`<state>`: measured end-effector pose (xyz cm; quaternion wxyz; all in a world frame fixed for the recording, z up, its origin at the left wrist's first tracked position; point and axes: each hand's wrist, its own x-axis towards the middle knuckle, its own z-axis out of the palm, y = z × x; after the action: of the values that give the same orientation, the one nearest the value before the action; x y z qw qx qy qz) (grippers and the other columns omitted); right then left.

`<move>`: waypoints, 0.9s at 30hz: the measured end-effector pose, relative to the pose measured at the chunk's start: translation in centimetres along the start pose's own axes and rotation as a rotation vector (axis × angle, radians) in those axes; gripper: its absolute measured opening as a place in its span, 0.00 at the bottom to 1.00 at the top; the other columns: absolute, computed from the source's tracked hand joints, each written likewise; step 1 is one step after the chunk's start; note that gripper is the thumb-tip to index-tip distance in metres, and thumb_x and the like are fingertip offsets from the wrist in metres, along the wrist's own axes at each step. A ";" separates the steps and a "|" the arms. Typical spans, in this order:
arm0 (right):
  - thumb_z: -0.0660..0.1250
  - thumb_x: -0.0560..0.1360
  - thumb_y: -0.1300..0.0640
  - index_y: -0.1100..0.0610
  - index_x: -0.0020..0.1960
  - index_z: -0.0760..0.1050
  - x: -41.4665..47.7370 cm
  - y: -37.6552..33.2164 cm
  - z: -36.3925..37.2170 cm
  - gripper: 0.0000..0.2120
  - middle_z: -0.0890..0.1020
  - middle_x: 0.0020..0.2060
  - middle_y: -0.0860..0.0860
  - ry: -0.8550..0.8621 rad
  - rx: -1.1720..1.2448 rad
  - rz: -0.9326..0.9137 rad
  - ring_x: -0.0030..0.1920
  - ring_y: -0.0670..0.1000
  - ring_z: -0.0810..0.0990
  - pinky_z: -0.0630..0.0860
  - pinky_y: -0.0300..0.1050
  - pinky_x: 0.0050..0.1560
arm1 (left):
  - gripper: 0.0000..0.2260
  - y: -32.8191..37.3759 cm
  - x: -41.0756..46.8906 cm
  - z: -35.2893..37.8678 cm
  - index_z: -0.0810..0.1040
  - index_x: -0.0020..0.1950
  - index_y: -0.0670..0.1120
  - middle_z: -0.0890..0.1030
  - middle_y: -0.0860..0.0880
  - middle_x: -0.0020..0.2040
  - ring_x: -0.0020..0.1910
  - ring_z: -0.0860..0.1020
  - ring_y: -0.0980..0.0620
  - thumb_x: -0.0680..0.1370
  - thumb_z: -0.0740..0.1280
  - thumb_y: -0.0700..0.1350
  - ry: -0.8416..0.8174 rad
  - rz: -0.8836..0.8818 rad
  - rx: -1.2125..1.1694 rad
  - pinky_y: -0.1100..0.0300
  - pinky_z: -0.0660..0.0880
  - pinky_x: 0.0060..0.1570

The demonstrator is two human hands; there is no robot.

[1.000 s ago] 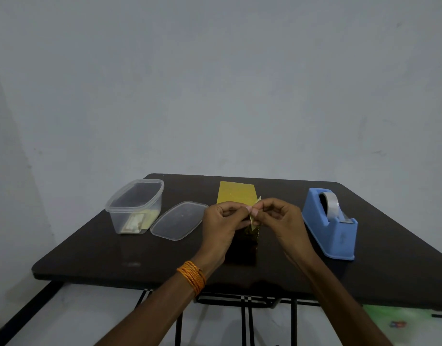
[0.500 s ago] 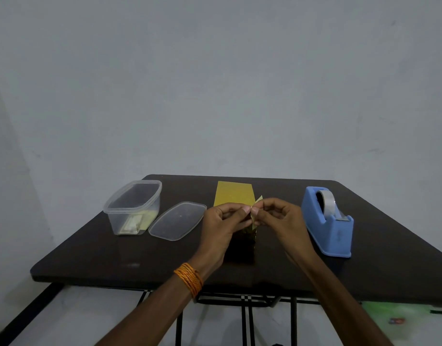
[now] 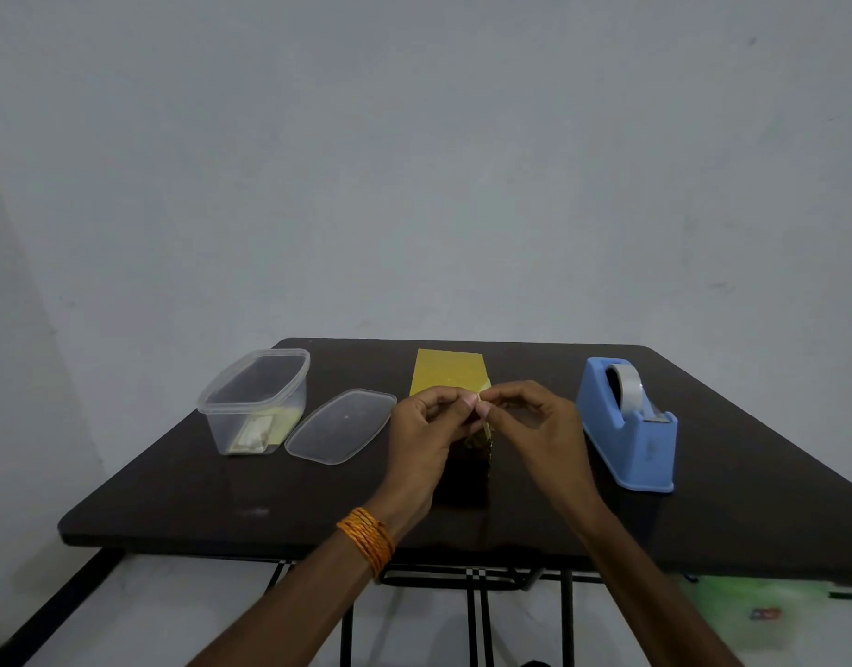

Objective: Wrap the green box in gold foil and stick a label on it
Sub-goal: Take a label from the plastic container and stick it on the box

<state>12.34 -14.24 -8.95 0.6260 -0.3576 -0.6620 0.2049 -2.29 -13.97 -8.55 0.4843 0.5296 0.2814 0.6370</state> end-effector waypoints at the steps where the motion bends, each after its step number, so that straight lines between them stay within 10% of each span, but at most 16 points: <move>1: 0.74 0.74 0.61 0.57 0.49 0.84 0.0 -0.1 0.0 0.05 0.86 0.44 0.48 0.011 0.003 -0.002 0.48 0.47 0.84 0.78 0.35 0.48 | 0.04 0.1 -0.1 0.0 0.84 0.47 0.37 0.85 0.39 0.47 0.50 0.84 0.45 0.78 0.69 0.37 -0.001 0.006 0.003 0.57 0.81 0.50; 27: 0.74 0.73 0.66 0.61 0.51 0.84 -0.4 0.1 -0.7 0.07 0.87 0.46 0.54 -0.026 0.163 0.033 0.51 0.53 0.85 0.81 0.46 0.55 | 0.04 0.8 0.2 -0.3 0.82 0.48 0.33 0.83 0.40 0.49 0.49 0.83 0.47 0.75 0.69 0.30 -0.067 -0.227 -0.277 0.60 0.81 0.47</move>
<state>13.01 -14.53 -9.20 0.6409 -0.3135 -0.6452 0.2732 -2.83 -14.01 -7.85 0.6303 0.4439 0.2327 0.5929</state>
